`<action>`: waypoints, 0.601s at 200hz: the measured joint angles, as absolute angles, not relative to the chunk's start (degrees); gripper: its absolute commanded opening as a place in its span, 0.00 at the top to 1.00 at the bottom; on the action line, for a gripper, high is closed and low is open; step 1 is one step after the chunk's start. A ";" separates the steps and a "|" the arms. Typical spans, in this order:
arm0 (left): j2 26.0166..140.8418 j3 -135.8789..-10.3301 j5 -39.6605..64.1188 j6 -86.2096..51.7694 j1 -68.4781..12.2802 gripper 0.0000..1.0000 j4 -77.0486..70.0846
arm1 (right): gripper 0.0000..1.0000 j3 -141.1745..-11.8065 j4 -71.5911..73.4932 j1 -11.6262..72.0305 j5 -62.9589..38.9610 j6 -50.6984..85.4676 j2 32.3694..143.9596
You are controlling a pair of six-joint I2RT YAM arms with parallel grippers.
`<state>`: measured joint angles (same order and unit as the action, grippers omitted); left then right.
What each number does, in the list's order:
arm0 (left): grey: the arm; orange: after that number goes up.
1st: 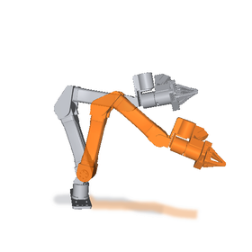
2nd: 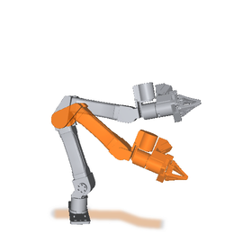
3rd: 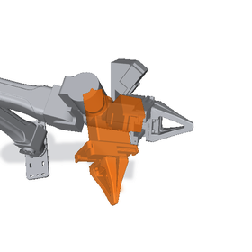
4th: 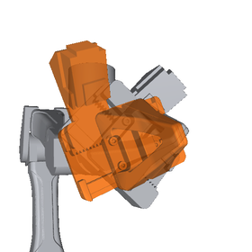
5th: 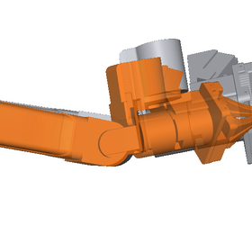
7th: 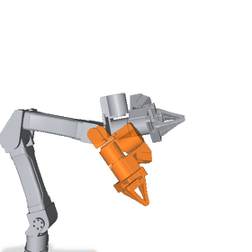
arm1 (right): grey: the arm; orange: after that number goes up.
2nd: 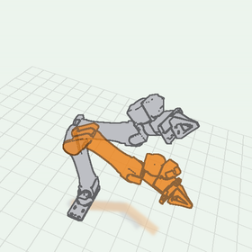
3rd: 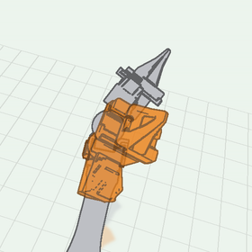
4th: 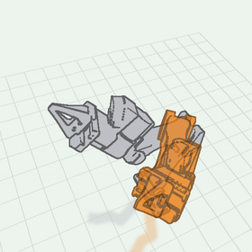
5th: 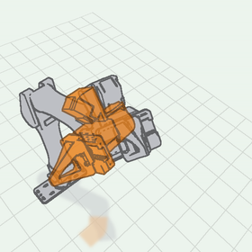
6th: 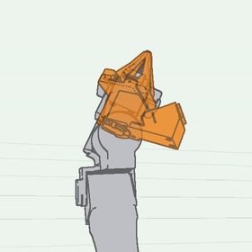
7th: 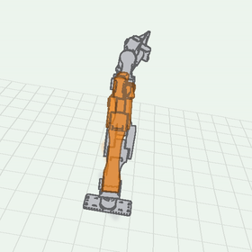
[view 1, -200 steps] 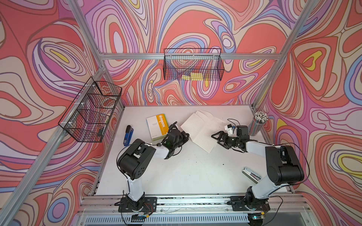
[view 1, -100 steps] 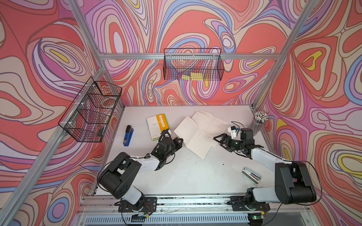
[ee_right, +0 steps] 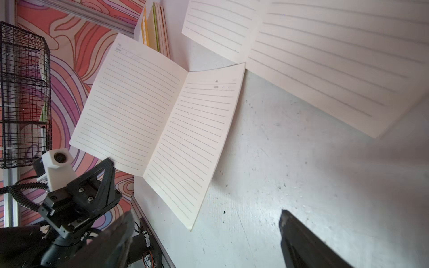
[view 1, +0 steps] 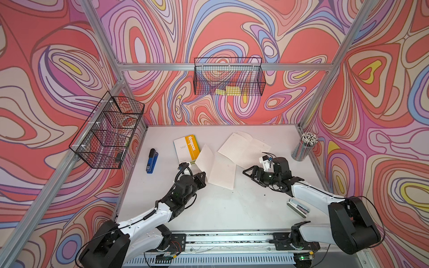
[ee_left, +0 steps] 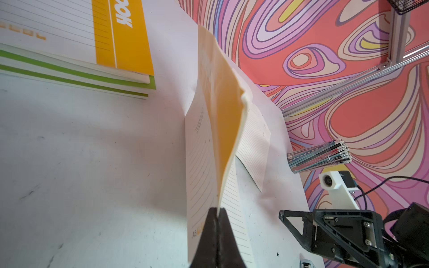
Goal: Close the notebook
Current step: Close the notebook at the center of the board.
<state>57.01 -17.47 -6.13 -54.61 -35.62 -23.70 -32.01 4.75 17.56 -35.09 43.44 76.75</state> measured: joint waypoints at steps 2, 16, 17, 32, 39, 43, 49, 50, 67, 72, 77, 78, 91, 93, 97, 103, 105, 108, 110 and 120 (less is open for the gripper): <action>56.51 -17.32 -6.31 -54.61 -35.62 1.00 -23.22 | 0.02 -32.01 4.91 17.78 -34.94 43.59 76.93; 53.74 -16.27 -7.38 -54.17 -36.03 1.00 -20.78 | 0.02 -32.03 6.31 19.46 -34.02 44.53 78.48; 53.58 -16.21 -7.44 -54.19 -36.07 1.00 -20.60 | 0.02 -32.03 6.39 19.57 -34.00 44.60 78.56; 51.27 -14.90 -8.82 -53.98 -37.06 1.00 -18.06 | 0.02 -32.27 7.31 21.37 -33.01 45.50 80.25; 50.48 -14.44 -9.52 -53.84 -37.63 1.00 -16.93 | 0.01 -32.53 7.62 22.24 -32.47 45.91 80.93; 50.11 -14.24 -9.93 -53.74 -37.98 1.00 -16.19 | 0.02 -32.71 7.84 22.68 -32.23 46.11 81.23; 49.58 -14.02 -10.68 -53.56 -38.65 1.00 -15.20 | 0.02 -32.99 8.38 23.42 -31.86 46.37 81.84; 49.47 -14.00 -10.87 -53.47 -38.85 1.00 -14.92 | 0.02 -33.01 8.45 23.51 -31.81 46.41 81.91; 48.47 -13.98 -13.17 -52.77 -40.99 1.00 -12.51 | 0.02 -33.87 9.58 25.15 -31.07 47.13 83.11; 48.23 -13.98 -13.96 -52.58 -41.76 1.00 -11.88 | 0.01 -34.06 10.02 25.54 -30.85 47.35 83.40; 48.05 -13.98 -14.68 -52.40 -42.44 1.00 -11.35 | 0.02 -34.20 10.35 25.82 -30.74 47.57 83.59; 48.03 -13.98 -14.81 -52.38 -42.59 1.00 -11.25 | 0.02 -34.24 10.52 25.91 -30.72 47.66 83.68; 47.68 -14.00 -17.39 -51.83 -45.06 1.00 -9.63 | 0.02 -34.41 11.62 26.52 -30.39 48.14 84.23; 47.64 -14.00 -17.91 -51.75 -45.56 1.00 -9.37 | 0.02 -34.44 11.81 26.65 -30.35 48.27 84.36; 47.62 -14.00 -18.61 -51.62 -46.28 1.00 -8.97 | 0.02 -34.46 12.12 26.76 -30.22 48.36 84.58; 47.59 -14.00 -19.73 -51.35 -47.48 1.00 -8.43 | 0.02 -34.52 12.58 27.03 -30.04 48.64 84.97; 47.59 -14.00 -20.14 -51.31 -47.94 1.00 -8.27 | 0.02 -34.54 12.78 27.11 -29.98 48.73 85.14; 47.59 -14.00 -20.56 -51.20 -48.36 1.00 -8.10 | 0.02 -34.57 12.97 27.22 -29.91 48.82 85.36; 47.59 -14.00 -20.93 -51.16 -48.69 1.00 -7.92 | 0.02 -34.57 13.17 27.31 -29.82 48.86 85.52; 47.64 -14.02 -22.46 -51.09 -50.19 1.00 -7.35 | 0.02 -34.57 13.74 27.75 -29.54 49.21 86.24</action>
<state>47.64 -14.02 -22.46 -51.09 -50.19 -7.35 -34.57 13.74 27.75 -29.54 49.21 86.24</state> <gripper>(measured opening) 0.048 0.984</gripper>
